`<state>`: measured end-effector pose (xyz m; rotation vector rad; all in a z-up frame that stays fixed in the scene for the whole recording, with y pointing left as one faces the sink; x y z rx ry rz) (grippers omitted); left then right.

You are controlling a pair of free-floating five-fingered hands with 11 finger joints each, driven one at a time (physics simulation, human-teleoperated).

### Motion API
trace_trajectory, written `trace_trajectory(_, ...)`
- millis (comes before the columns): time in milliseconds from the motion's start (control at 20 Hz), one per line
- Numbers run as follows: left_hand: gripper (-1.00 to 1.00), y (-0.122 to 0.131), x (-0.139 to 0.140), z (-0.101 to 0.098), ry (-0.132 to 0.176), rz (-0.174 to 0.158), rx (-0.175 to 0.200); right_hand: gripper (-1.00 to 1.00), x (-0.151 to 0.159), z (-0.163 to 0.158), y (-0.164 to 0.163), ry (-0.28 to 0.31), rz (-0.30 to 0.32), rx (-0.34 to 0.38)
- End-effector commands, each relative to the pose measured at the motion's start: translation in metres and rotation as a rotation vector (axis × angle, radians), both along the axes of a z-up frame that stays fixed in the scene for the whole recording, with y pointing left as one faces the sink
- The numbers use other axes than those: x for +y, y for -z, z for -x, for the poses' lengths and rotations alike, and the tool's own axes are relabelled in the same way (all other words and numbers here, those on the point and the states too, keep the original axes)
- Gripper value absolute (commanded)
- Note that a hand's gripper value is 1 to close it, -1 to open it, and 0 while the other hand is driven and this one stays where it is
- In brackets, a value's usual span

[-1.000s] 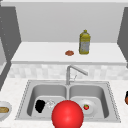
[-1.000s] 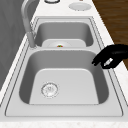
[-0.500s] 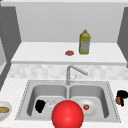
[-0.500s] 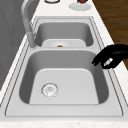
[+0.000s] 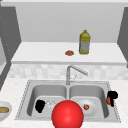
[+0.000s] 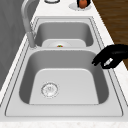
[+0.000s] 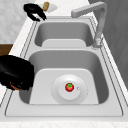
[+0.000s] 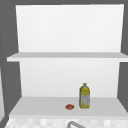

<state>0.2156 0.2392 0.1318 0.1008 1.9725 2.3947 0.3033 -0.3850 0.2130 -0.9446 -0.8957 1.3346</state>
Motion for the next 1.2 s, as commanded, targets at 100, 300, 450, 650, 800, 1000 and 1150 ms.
trace_trajectory(100, 0.00, 0.000, 0.000, 0.000, 0.000, 0.000, 0.000, 1.00, 0.047, -0.007, 0.015, 0.000, 0.007, 0.000)
trace_trajectory(300, 0.00, 0.000, 0.000, 0.000, 0.000, 0.000, 0.000, 1.00, 0.079, -0.023, 0.041, 0.000, 0.052, 0.002)
trace_trajectory(450, 0.00, 0.000, 0.000, 0.000, 0.000, 0.000, 0.000, 1.00, 0.102, -0.036, 0.064, 0.000, 0.070, 0.000)
trace_trajectory(650, 0.00, 0.000, 0.000, 0.000, 0.000, 0.000, 0.000, 1.00, 0.123, -0.053, 0.098, -0.005, 0.068, -0.006)
trace_trajectory(800, 0.00, 0.000, 0.000, 0.000, 0.000, 0.000, 0.000, 1.00, 0.139, -0.065, 0.123, -0.006, 0.064, -0.010)
trace_trajectory(1000, 0.00, 0.000, 0.000, 0.000, 0.000, 0.000, 0.000, 1.00, 0.144, -0.080, 0.156, -0.017, 0.062, -0.022)
trace_trajectory(1150, 0.00, 0.000, 0.000, 0.000, 0.000, 0.000, 0.000, 1.00, 0.146, -0.089, 0.181, -0.035, 0.047, -0.024)
